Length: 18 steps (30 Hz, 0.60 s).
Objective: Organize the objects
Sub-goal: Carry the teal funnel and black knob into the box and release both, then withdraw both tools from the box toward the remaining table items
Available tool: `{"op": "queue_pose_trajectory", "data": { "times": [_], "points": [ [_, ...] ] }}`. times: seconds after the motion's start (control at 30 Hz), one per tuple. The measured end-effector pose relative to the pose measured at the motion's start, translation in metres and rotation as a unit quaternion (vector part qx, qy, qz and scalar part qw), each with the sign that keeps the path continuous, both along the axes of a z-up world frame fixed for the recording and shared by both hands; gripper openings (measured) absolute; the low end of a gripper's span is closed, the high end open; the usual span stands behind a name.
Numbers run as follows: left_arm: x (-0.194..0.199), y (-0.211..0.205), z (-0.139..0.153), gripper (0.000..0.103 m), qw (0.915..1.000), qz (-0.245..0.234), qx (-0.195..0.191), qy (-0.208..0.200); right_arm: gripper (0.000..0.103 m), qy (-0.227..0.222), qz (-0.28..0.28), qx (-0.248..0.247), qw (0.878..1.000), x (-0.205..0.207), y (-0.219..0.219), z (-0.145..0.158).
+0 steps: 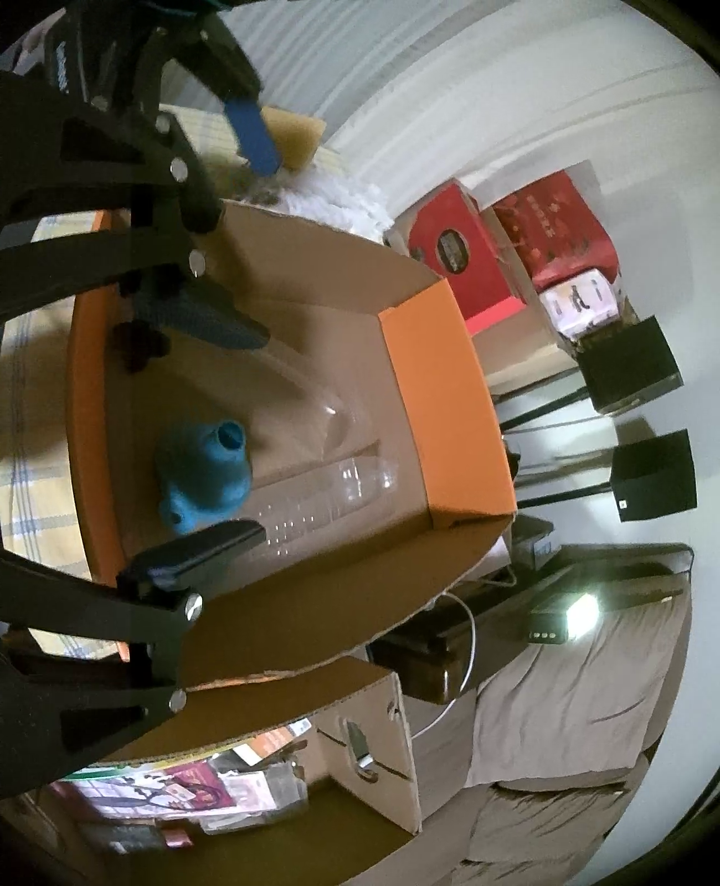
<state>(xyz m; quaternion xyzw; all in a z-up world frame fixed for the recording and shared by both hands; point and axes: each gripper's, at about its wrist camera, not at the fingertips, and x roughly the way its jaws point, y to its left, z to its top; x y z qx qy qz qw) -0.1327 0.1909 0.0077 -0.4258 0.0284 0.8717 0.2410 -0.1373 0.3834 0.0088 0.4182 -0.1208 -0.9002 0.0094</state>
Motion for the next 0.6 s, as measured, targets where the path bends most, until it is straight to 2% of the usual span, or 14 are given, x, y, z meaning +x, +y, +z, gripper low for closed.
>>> {"op": "queue_pose_trajectory", "data": {
  "times": [0.1,0.2,0.47,0.6],
  "points": [
    [0.0,-0.013,0.006,0.089,0.9998,0.019,0.004,0.008,0.084,0.007,0.004,0.003,1.0,0.001,-0.006,0.003],
    [0.0,-0.027,0.011,0.092,0.9993,0.033,0.013,0.01,0.084,0.01,0.009,0.011,1.0,0.001,-0.013,0.006],
    [0.005,-0.057,0.019,0.097,0.9968,0.072,0.003,0.034,0.086,0.019,0.026,0.035,0.999,0.002,-0.035,0.014],
    [0.006,-0.071,0.019,0.103,0.9955,0.087,-0.004,0.038,0.091,0.029,0.039,0.037,0.998,0.004,-0.049,0.019]
  ]
}}
